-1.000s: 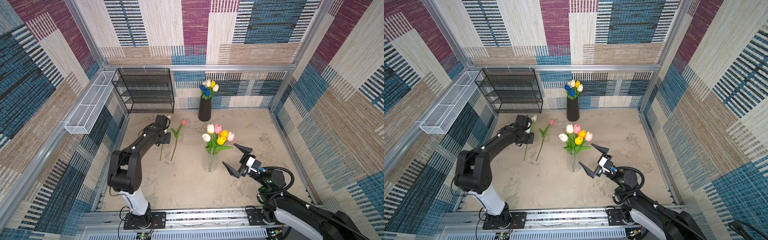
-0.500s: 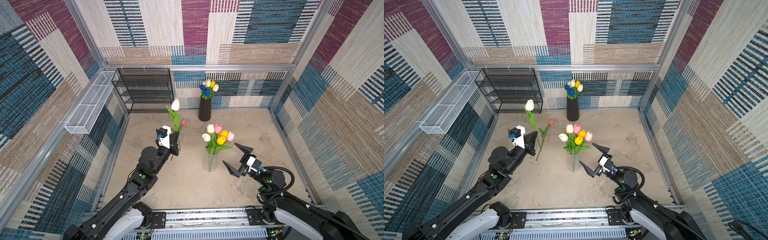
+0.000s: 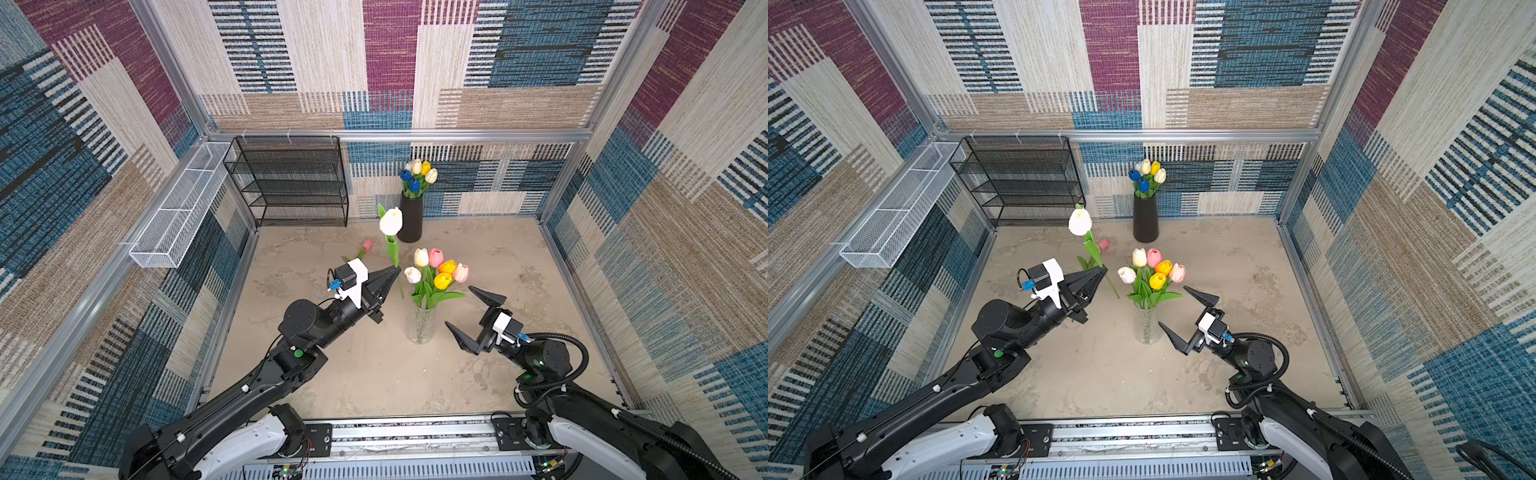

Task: Arrange the flowers into the vase
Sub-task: 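Lift the second white tulip and carry it over the glass vase with the left gripper, then lower the white tulip stem into the glass vase and open the left gripper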

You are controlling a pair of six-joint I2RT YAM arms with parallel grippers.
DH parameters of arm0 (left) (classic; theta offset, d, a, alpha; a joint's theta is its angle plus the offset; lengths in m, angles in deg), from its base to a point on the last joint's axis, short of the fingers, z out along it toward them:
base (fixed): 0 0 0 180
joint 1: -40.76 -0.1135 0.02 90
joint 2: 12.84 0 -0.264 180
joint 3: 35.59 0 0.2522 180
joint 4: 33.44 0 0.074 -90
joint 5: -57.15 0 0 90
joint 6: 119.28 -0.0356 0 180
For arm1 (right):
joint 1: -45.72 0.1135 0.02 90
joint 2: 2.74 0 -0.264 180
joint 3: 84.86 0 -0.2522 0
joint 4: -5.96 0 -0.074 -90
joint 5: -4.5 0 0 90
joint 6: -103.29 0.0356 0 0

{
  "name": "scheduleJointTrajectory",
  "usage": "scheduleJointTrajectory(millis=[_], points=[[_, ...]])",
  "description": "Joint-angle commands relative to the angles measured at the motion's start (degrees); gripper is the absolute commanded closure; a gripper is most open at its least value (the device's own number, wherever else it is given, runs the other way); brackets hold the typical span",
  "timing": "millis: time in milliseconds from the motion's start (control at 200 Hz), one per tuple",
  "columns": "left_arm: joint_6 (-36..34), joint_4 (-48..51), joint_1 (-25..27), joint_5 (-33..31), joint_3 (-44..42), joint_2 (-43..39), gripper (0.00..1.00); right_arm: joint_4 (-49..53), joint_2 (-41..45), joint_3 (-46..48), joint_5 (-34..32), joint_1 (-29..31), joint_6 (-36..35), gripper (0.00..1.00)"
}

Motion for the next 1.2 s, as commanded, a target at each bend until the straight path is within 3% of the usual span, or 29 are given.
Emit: scheduleJointTrajectory(millis=[0,531,1192], points=[[-6.4,-2.9,3.3,-1.9,1.6,3.4,1.0,-1.3,0.1,0.0,0.5,0.1,0.5,0.0],[-7.6,-17.7,5.6,-9.1,-0.7,16.8,1.0,-1.1,1.3,0.3,0.1,0.1,0.4,0.0],[-4.3,-14.6,5.7,-8.8,-3.7,18.4,0.97,-1.4,0.5,0.3,0.3,0.1,0.6,0.0]])
